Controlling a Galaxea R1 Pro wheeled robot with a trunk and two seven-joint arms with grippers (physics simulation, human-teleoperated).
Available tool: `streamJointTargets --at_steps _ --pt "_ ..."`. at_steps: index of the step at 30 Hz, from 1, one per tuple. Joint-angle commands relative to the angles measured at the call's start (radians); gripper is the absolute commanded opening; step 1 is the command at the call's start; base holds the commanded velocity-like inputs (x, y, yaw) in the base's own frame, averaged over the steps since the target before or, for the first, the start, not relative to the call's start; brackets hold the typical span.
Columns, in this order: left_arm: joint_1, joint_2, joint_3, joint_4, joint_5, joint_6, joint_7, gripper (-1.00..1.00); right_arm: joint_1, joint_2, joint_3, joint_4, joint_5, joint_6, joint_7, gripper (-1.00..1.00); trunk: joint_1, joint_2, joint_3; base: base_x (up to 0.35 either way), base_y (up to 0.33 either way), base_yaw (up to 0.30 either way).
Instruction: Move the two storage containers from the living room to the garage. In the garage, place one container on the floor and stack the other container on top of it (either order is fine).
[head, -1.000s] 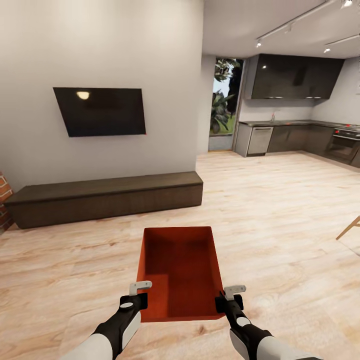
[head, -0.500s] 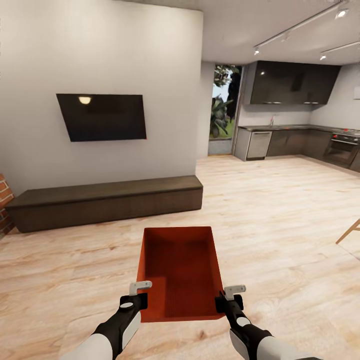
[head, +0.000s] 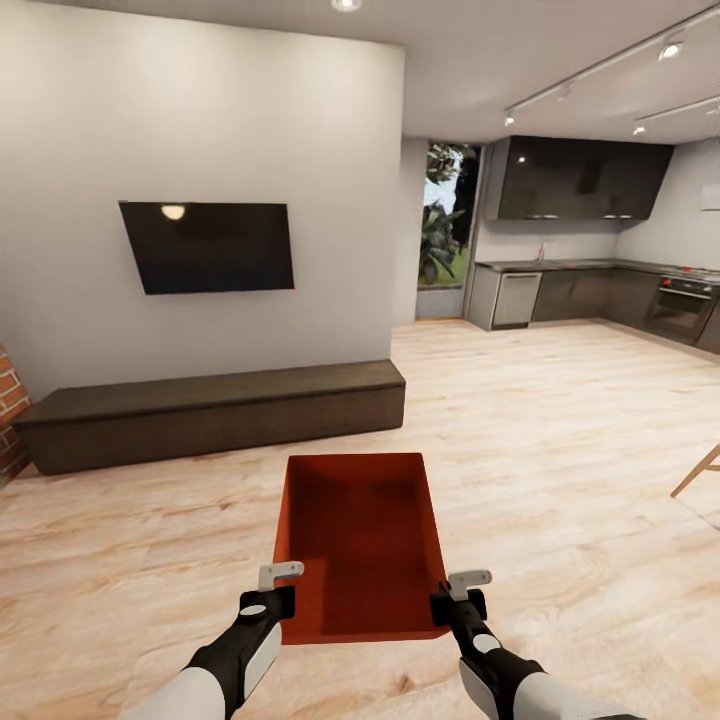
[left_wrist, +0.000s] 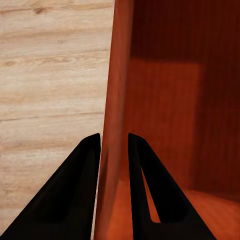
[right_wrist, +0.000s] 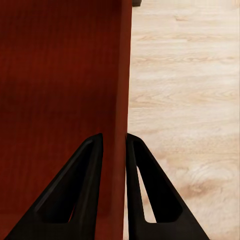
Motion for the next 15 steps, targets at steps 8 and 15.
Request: streamJointTargets --at_steps 8,15 --pt "0.0 0.003 0.01 -0.002 -0.004 0.006 0.018 -1.0 -0.001 -0.003 -0.03 0.0 -0.009 -0.005 -0.019 -1.0 -0.031 0.056 0.037 0.0 0.0 0.0" --pt "0.0 0.003 0.011 -0.002 -0.004 0.006 0.018 -1.0 -0.001 -0.003 -0.03 0.0 -0.009 -0.005 -0.019 -1.0 -0.058 0.105 0.07 0.0 0.0 0.0"
